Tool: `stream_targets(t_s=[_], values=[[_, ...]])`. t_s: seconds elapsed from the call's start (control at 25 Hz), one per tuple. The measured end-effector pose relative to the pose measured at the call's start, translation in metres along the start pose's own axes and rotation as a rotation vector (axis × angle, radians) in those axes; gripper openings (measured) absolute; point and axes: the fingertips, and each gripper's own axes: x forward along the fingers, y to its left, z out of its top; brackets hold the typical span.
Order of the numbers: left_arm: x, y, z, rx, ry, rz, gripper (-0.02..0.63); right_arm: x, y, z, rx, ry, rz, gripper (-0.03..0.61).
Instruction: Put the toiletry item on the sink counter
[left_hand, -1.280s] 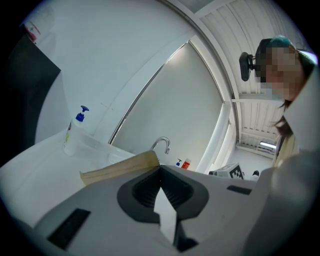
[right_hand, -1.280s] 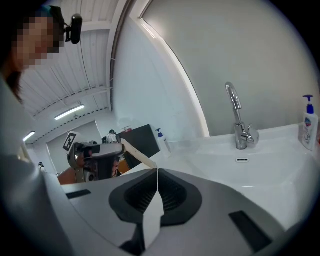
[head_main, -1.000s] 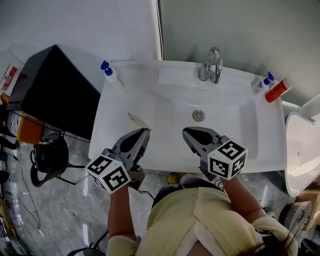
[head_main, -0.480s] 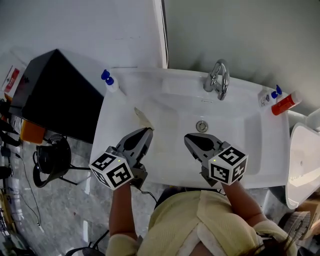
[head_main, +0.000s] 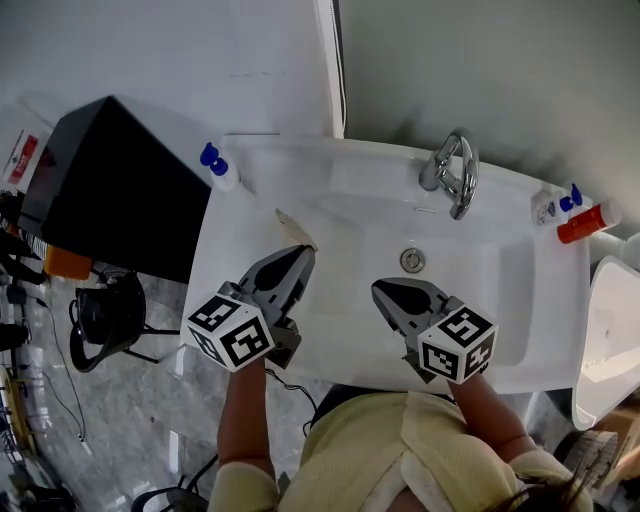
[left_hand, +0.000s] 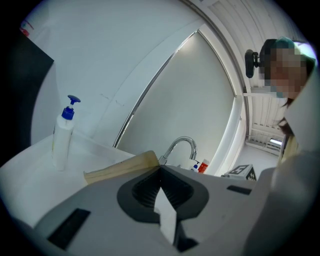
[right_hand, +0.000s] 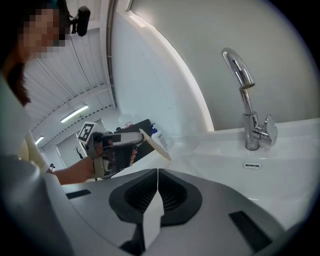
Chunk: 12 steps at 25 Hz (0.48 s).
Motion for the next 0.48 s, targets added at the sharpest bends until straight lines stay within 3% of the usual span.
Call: stream_targets(t_s=[0.2, 0.48], values=[[0.009, 0.023, 0.011, 0.0, -0.041, 0.028, 0.035, 0.003, -0.007, -0.005, 0.005, 0.021, -0.001, 0.028], [-0.004, 0.059, 0.004, -0.15, -0.116, 0.071, 0.035, 0.007, -0.017, -0.011, 0.03, 0.044, 0.004, 0.028]])
